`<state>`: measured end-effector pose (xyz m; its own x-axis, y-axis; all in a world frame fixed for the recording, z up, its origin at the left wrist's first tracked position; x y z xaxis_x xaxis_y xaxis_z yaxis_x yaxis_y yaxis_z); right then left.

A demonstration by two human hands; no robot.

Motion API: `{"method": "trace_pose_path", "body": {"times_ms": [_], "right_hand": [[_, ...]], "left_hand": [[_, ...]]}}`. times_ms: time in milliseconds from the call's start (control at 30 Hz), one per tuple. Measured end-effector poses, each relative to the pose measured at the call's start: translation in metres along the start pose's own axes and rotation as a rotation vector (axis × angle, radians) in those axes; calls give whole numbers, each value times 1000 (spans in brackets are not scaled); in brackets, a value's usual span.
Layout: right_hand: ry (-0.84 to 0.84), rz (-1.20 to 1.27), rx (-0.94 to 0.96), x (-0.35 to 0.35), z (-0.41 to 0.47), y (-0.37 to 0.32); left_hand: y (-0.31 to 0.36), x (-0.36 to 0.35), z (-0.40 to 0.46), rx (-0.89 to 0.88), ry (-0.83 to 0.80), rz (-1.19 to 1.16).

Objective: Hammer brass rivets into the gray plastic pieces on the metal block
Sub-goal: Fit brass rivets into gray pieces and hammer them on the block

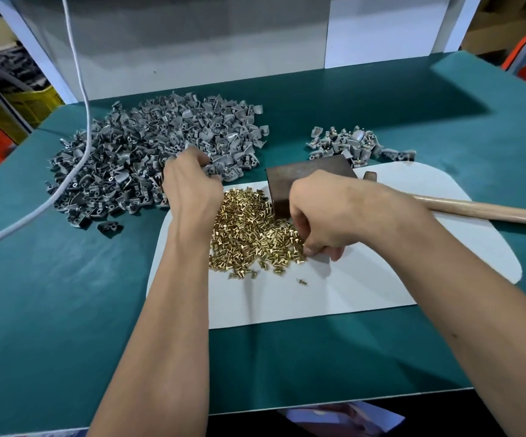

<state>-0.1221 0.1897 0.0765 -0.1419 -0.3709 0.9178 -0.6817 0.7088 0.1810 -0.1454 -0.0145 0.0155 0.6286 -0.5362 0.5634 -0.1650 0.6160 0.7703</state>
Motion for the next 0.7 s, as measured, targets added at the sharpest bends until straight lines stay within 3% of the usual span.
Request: {"method": "trace_pose_path", "body": {"times_ms": [300, 533, 700], "right_hand": [[124, 37, 70, -7, 3, -13], [225, 344, 166, -3, 9, 3], [462, 624, 161, -2, 22, -2]], "left_hand": [[6, 0, -4, 3, 31, -167], [12, 7, -5, 26, 167, -315], [10, 10, -3, 127, 190, -572]]}}
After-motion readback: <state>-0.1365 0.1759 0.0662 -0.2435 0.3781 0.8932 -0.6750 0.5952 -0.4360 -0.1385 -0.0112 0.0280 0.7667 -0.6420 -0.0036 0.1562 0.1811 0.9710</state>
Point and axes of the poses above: each hand's wrist, its own z-axis towards the middle knuckle, its own x-axis out of the back of the hand, y = z × x, the point moved 1 cm from there along z, towards the middle knuckle, and after that the axes turned 15 degrees about -z, right-handed, at the moved point
